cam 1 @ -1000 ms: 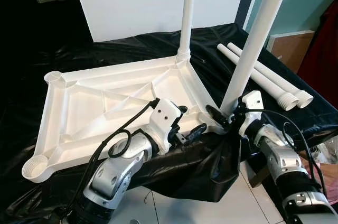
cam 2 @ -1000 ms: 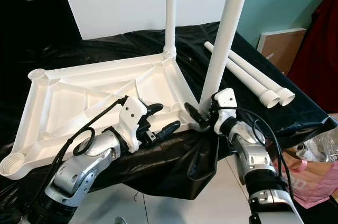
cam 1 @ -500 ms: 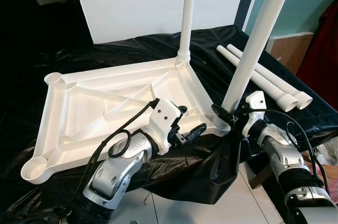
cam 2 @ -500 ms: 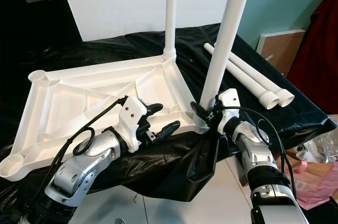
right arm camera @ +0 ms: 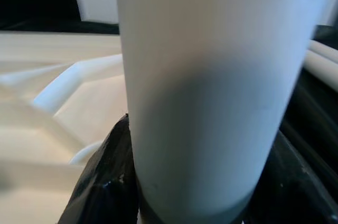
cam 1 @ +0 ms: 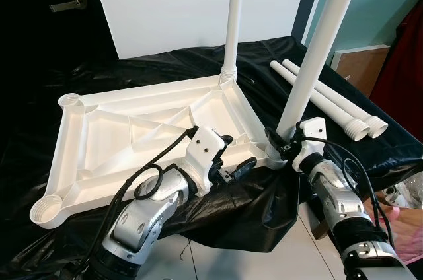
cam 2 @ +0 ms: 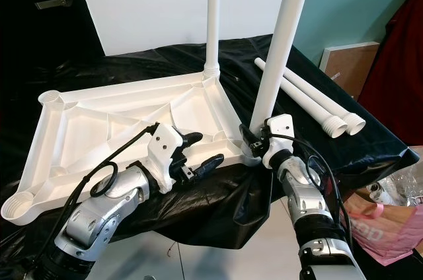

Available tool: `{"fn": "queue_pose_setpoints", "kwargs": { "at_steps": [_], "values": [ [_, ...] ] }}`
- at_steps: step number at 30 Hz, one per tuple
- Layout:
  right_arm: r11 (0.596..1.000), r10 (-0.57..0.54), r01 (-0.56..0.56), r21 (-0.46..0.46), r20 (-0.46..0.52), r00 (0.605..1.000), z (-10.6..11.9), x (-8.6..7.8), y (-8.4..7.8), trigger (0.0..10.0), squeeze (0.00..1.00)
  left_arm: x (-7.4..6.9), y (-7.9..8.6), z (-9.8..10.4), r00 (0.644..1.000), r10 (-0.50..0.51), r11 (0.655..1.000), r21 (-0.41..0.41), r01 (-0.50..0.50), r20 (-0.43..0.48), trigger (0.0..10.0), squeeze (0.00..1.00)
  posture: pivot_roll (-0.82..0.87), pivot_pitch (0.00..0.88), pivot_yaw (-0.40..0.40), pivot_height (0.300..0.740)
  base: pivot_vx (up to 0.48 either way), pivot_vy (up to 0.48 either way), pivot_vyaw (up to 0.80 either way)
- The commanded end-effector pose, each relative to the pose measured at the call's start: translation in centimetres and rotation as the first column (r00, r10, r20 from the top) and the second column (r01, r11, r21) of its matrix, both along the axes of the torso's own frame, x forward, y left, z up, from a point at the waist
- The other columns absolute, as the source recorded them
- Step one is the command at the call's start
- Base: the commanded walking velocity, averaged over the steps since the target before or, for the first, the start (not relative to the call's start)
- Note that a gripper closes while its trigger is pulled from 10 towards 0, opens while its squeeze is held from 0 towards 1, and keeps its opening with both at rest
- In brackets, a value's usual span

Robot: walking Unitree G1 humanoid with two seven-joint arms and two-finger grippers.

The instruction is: Building children table

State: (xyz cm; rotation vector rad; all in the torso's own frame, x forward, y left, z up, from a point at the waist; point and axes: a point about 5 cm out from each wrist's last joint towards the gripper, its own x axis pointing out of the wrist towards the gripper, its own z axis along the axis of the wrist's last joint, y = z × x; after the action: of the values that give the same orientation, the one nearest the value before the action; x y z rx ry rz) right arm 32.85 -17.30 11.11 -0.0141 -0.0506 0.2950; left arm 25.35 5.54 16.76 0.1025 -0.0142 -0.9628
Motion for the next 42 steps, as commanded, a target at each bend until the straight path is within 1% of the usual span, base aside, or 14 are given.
{"fn": "queue_pose_setpoints", "kwargs": {
  "at_steps": [1,2,3,5,6,7,9,10,11,12,16,22,29,42],
  "values": [
    [0.986,-0.161,0.166,0.024,-0.142,0.977,-2.7,-1.0,0.2,10.0,0.0,-0.4,-0.2,0.0,0.998,-0.055,0.998,0.003,0.055,-0.005,10.0,0.0,-0.02,0.013,-0.006,0.74,0.0,0.0,0.0],
    [0.978,-0.198,0.206,0.038,-0.151,0.968,-2.8,-1.2,0.6,10.0,0.0,-0.4,-0.1,0.0,0.999,-0.054,0.999,0.003,0.054,-0.006,10.0,0.0,-0.02,0.013,-0.005,0.74,0.0,0.0,0.0],
    [0.978,-0.198,0.206,0.038,-0.151,0.968,-2.8,-1.2,0.6,10.0,0.0,-0.4,-0.1,0.0,0.999,-0.054,0.999,0.003,0.054,-0.006,10.0,0.0,-0.02,0.013,-0.005,0.74,0.0,0.0,0.0],
    [0.957,-0.272,0.283,0.058,-0.146,0.951,-2.8,-1.5,1.2,10.0,0.0,-0.4,-0.1,0.0,0.999,-0.053,0.999,0.006,0.053,-0.007,10.0,0.0,-0.02,0.015,-0.006,0.74,0.0,0.0,0.0],
    [0.957,-0.272,0.283,0.058,-0.146,0.951,-2.8,-1.5,1.2,10.0,0.0,-0.4,-0.1,0.0,0.999,-0.053,0.999,0.006,0.053,-0.007,10.0,0.0,-0.02,0.015,-0.006,0.74,0.0,0.0,0.0],
    [0.947,-0.304,0.314,0.059,-0.144,0.942,-2.8,-1.6,1.3,10.0,0.0,-0.5,-0.1,-0.1,0.999,-0.053,0.999,0.007,0.053,-0.007,10.0,0.0,-0.02,0.015,-0.006,0.74,0.0,0.0,0.0],
    [0.947,-0.306,0.317,0.058,-0.145,0.941,-2.8,-1.6,1.3,10.0,0.0,-0.5,-0.1,-0.1,0.999,-0.053,0.999,0.007,0.053,-0.007,10.0,0.0,-0.02,0.015,-0.006,0.74,0.0,0.0,0.0],
    [0.94,-0.321,0.333,0.072,-0.139,0.937,-2.6,-1.7,2.2,10.0,0.0,-0.5,0.0,0.0,0.999,-0.053,0.999,0.007,0.053,-0.009,10.0,0.0,-0.02,0.026,-0.006,0.74,0.0,0.0,0.0],
    [0.94,-0.321,0.333,0.072,-0.139,0.937,-2.6,-1.7,2.2,10.0,0.0,-0.5,0.0,0.0,0.999,-0.053,0.999,0.007,0.053,-0.009,10.0,0.0,-0.02,0.026,-0.006,0.74,0.0,0.0,0.0],
    [0.938,-0.324,0.336,0.085,-0.126,0.937,-2.3,-1.9,2.8,10.0,0.0,-0.6,0.0,-0.1,0.998,-0.055,0.998,0.002,0.055,-0.016,10.0,0.0,-0.02,0.029,-0.001,0.74,0.0,0.0,0.0],
    [0.937,-0.327,0.337,0.091,-0.112,0.939,-1.9,-2.2,3.5,10.0,0.0,-0.8,-0.1,-0.2,0.998,-0.06,0.998,0.009,0.061,-0.018,10.0,0.0,-0.02,0.034,-0.004,0.74,0.0,0.0,0.0],
    [0.933,-0.343,0.351,0.075,-0.11,0.933,-1.6,-2.5,3.4,10.0,0.0,-0.8,0.0,-0.2,0.998,-0.051,0.999,0.003,0.052,-0.021,10.0,0.0,-0.01,0.038,-0.014,0.74,0.0,0.0,0.0],
    [0.933,-0.347,0.354,0.063,-0.101,0.932,-1.4,-2.5,3.3,10.0,0.0,-1.1,0.0,-0.3,0.999,-0.045,0.999,-0.003,0.045,-0.026,10.0,0.0,-0.01,0.042,-0.019,0.74,0.0,0.0,0.0],
    [0.931,-0.353,0.36,0.06,-0.1,0.93,-1.1,-2.5,2.9,10.0,0.0,-0.9,0.0,-0.2,0.999,-0.042,0.999,-0.005,0.042,-0.027,10.0,0.0,-0.01,0.038,-0.022,0.74,0.0,0.0,0.0]
  ]
}}
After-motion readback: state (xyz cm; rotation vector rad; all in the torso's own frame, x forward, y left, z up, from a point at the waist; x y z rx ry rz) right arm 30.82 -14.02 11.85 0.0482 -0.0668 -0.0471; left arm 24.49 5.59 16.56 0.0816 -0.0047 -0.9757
